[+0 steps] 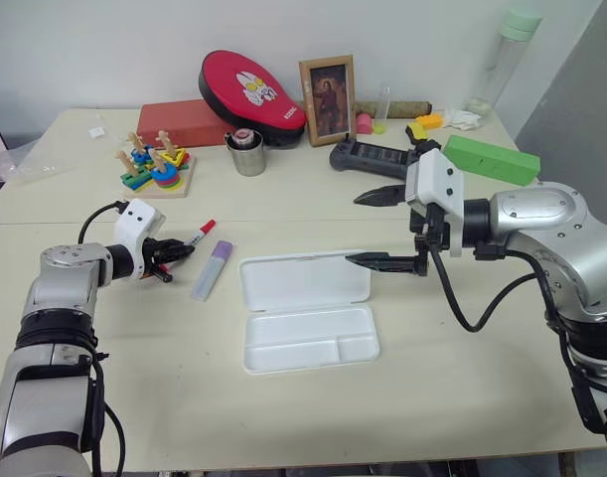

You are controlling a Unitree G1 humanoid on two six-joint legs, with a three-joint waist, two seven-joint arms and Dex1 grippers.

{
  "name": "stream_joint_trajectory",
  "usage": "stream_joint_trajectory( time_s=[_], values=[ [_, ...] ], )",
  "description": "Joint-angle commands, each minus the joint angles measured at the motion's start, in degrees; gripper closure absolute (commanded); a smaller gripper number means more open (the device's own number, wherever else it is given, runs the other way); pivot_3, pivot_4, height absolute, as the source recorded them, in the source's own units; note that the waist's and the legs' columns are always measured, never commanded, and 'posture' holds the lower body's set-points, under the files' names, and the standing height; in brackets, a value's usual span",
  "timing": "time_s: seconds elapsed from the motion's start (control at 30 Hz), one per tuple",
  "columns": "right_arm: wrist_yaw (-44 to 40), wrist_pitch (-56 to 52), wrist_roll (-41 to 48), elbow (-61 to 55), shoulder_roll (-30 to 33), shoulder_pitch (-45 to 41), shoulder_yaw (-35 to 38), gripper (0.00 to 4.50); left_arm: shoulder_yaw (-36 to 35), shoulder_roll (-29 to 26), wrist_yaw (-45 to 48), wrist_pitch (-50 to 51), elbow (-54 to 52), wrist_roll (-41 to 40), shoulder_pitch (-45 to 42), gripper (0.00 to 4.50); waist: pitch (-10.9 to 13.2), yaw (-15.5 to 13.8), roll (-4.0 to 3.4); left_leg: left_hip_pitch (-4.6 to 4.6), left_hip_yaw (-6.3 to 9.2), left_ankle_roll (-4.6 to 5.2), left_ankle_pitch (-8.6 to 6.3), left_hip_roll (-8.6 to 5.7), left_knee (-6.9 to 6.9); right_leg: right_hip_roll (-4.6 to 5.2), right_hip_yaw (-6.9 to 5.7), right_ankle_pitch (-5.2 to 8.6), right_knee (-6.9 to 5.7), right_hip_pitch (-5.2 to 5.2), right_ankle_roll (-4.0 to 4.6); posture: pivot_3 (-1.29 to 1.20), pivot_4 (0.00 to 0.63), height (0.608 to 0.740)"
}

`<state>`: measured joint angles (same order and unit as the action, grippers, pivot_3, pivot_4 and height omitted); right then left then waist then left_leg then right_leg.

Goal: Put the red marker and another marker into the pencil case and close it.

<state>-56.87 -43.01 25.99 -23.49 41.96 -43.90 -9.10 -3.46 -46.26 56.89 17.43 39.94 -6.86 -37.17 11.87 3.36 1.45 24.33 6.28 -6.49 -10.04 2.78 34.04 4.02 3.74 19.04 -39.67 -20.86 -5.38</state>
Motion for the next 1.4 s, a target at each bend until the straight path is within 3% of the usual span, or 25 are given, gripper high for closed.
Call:
stream_joint_trajectory(
  time_s=[0.03, 0.3, 0.43, 0.77, 0.9, 1.23, 1.4],
  values=[
    [-0.4, 0.8, 0.6, -1.1, 0.7, -0.8, 1.5, 0.00, -2.5, -2.4, 0.9, 3.6, -10.5, -2.5, 2.7, 4.07, 0.0, 0.0, 0.00, 0.01, 0.00, 0.00, 0.00, 0.00, -0.01, 0.00, -0.01, 0.00, 0.00, -0.02, 0.00, 0.00, 0.150, 0.740],
    [-1.8, 1.9, 0.2, -0.9, 2.0, 0.6, 1.5, 0.00, -6.5, -6.8, 2.9, 14.8, -33.9, -9.3, 6.9, 4.07, 0.0, 0.0, 0.00, 0.23, 0.01, -0.02, 0.01, 0.00, -0.01, 0.00, 0.01, 0.00, -0.04, -0.29, 0.00, 0.00, 0.150, 0.740],
    [-2.5, 3.0, -0.1, -0.5, 2.8, 1.4, 1.5, 0.00, -8.7, -9.8, 4.6, 22.8, -48.7, -16.8, 5.9, 4.07, 0.0, -0.1, 0.01, 0.29, 0.02, -0.02, 0.01, 0.00, -0.01, 0.00, 0.00, 0.00, -0.02, -0.32, 0.00, 0.00, 0.150, 0.740],
    [-6.3, 9.2, -4.3, 1.5, 7.0, 3.7, -0.4, 0.00, -9.2, -8.1, 5.5, 34.9, -64.2, -34.0, 6.8, 4.07, 0.0, -0.1, 0.00, 0.30, 0.01, -0.02, 0.01, 0.00, 0.02, 0.00, 0.01, 0.00, 0.00, -0.32, 0.00, 0.00, 0.150, 0.740],
    [-6.6, 9.5, -4.8, 1.9, 6.9, 3.8, 0.0, 0.00, -6.9, -7.5, 5.1, 35.7, -68.3, -37.1, 10.0, 4.07, 0.0, 0.1, 0.00, 0.30, 0.00, -0.02, 0.01, 0.00, 0.02, 0.00, 0.03, 0.00, -0.01, -0.33, 0.00, 0.00, 0.150, 0.740],
    [-6.7, 9.8, -5.4, 2.3, 7.1, 3.8, 0.3, 0.00, 5.8, -8.4, 7.2, 23.3, -68.4, -25.5, 18.8, 4.07, 0.0, -0.1, 0.00, 0.30, 0.00, -0.02, 0.01, 0.00, 0.05, 0.00, 0.03, 0.00, 0.01, -0.31, 0.01, 0.00, 0.150, 0.740],
    [-6.8, 10.0, -5.4, 2.7, 6.9, 3.6, 0.3, 0.00, 13.5, -4.9, 6.6, 14.8, -62.2, -17.0, 18.8, 4.07, 0.0, -0.2, 0.00, 0.30, -0.01, -0.02, 0.01, 0.00, 0.05, -0.01, 0.03, -0.01, 0.01, -0.31, 0.01, 0.00, 0.150, 0.740]
  ],
)
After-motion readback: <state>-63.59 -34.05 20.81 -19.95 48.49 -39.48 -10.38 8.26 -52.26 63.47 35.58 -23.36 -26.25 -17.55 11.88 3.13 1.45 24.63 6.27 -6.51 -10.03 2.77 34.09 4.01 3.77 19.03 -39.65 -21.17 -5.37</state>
